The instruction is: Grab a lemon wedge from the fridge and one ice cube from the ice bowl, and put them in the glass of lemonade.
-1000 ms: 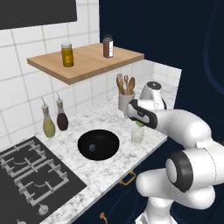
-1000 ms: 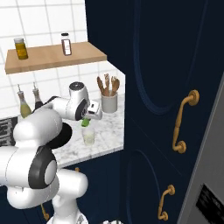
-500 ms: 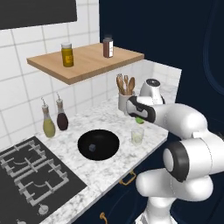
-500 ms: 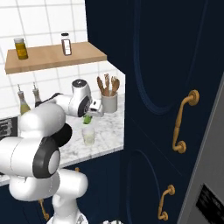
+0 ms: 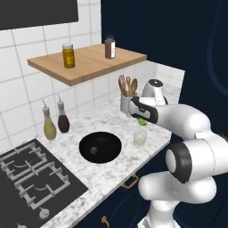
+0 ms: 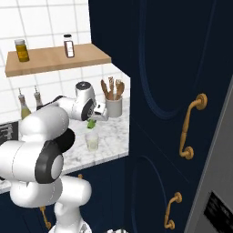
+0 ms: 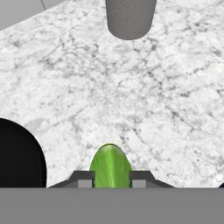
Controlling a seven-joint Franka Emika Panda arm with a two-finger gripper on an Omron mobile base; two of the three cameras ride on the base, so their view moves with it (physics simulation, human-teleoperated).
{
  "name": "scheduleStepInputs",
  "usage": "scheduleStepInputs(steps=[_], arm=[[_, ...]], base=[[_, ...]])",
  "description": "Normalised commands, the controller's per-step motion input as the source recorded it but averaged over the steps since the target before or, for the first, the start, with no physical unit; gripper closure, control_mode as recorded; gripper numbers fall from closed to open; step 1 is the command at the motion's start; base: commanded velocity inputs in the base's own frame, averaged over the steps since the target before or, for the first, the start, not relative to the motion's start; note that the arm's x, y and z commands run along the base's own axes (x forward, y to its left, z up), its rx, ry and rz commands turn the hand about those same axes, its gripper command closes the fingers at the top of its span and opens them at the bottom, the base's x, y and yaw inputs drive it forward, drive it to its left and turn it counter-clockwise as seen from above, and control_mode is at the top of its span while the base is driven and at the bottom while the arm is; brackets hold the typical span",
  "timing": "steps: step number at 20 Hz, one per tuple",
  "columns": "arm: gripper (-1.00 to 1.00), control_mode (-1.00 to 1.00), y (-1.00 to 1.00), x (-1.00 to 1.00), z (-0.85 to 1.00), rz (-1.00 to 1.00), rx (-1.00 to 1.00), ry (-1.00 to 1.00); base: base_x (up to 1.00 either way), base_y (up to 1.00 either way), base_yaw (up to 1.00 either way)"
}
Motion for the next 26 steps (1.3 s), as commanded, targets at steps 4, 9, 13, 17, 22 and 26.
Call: scheduleStepInputs(steps=[4, 9, 13, 17, 22, 26], arm=[[-1.00, -1.00, 0.00, 0.00, 0.00, 0.00, 0.00, 0.00], [-1.00, -1.00, 0.00, 0.00, 0.00, 0.00, 0.00, 0.00], [-1.00, -1.00, 0.00, 0.00, 0.00, 0.00, 0.00, 0.00], [-1.00, -1.00, 0.00, -0.08, 0.13, 0.00, 0.02, -0.04], [-1.00, -1.00, 0.00, -0.24, 0.25, 0.00, 0.06, -0.07], [-1.00, -1.00, -0.14, -0.12, 0.04, 0.00, 0.06, -0.02]], base=[[0.00, 0.00, 0.00], [0.00, 0.00, 0.00], [0.00, 0.00, 0.00], [0.00, 0.00, 0.00], [0.00, 0.00, 0.00], [0.00, 0.00, 0.00]])
